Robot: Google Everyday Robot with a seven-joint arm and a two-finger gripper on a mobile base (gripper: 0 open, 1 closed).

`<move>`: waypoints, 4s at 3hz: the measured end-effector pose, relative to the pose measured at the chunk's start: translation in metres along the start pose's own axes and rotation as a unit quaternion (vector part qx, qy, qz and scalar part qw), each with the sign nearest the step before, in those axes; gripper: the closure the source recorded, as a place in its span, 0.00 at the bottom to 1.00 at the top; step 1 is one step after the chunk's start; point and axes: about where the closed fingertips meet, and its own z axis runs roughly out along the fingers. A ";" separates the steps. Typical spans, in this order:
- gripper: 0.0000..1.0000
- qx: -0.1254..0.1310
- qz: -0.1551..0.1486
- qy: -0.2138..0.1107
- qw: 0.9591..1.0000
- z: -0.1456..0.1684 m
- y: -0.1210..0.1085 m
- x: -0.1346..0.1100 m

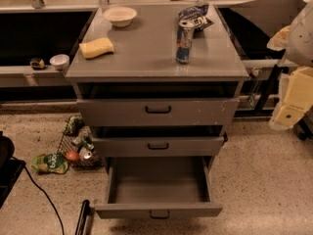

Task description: Place redbull can into bottom drawer

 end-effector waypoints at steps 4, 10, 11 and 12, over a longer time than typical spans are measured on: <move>0.00 0.082 0.063 -0.164 0.981 0.041 -0.113 -0.047; 0.00 0.069 0.157 -0.399 0.901 0.134 -0.226 -0.117; 0.00 0.063 0.154 -0.423 0.891 0.144 -0.235 -0.139; 0.00 0.066 0.159 -0.439 0.882 0.156 -0.244 -0.154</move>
Offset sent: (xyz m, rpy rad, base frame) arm 0.0961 -0.0022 -0.0066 0.1868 -0.1966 -0.0873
